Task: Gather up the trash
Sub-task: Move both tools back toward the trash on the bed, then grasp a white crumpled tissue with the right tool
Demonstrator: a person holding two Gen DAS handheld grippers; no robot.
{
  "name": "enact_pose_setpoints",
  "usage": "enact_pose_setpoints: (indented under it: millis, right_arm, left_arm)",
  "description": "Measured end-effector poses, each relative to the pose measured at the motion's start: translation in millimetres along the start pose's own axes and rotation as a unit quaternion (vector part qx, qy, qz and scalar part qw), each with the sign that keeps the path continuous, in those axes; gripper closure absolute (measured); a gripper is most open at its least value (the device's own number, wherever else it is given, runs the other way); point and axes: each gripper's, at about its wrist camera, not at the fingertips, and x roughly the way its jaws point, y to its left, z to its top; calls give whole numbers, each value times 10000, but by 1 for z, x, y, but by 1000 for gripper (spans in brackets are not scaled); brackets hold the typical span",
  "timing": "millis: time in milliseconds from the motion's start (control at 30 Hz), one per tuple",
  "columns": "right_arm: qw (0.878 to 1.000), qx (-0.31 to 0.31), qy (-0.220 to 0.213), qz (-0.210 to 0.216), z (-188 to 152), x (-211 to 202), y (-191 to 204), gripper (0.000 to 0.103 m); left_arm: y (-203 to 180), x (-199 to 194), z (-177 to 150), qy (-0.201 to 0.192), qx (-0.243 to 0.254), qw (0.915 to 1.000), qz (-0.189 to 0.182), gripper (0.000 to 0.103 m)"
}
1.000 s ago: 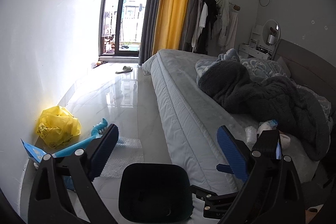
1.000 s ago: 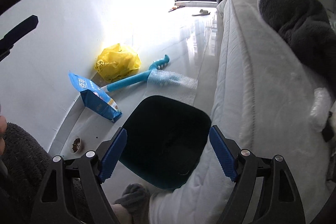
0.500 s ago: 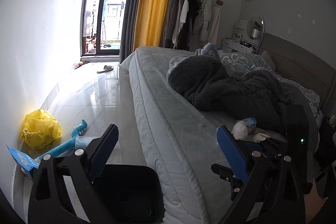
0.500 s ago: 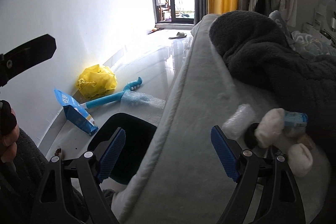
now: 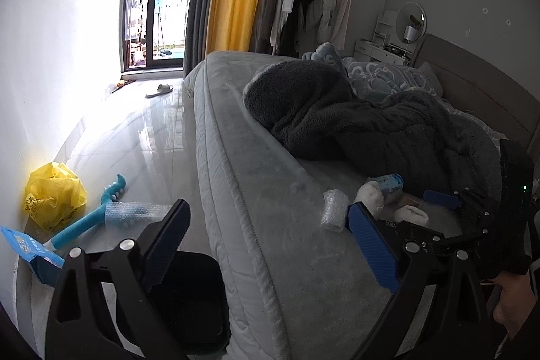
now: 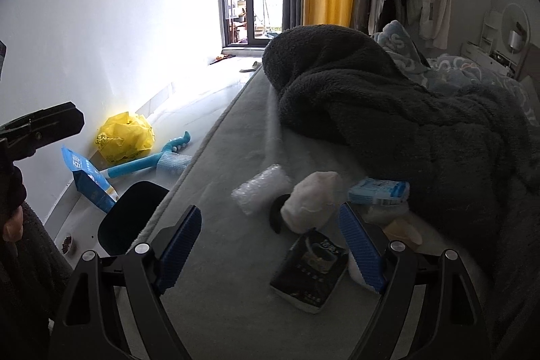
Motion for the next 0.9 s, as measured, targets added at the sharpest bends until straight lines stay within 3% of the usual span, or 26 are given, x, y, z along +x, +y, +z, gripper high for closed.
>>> enact_pose_setpoints:
  millis: [533, 600, 900]
  right_arm:
    - [9994, 348, 22, -2, -30, 13, -74, 19]
    - [9992, 376, 64, 110, -33, 17, -80, 28]
    - [9984, 351, 379, 248, -48, 33, -89, 35]
  left_arm:
    - [-48, 53, -20, 568, 103, 9974, -429, 7]
    - [-54, 60, -23, 652, 157, 9969, -411, 7]
    - [-73, 89, -34, 892, 89, 9940, -626, 7]
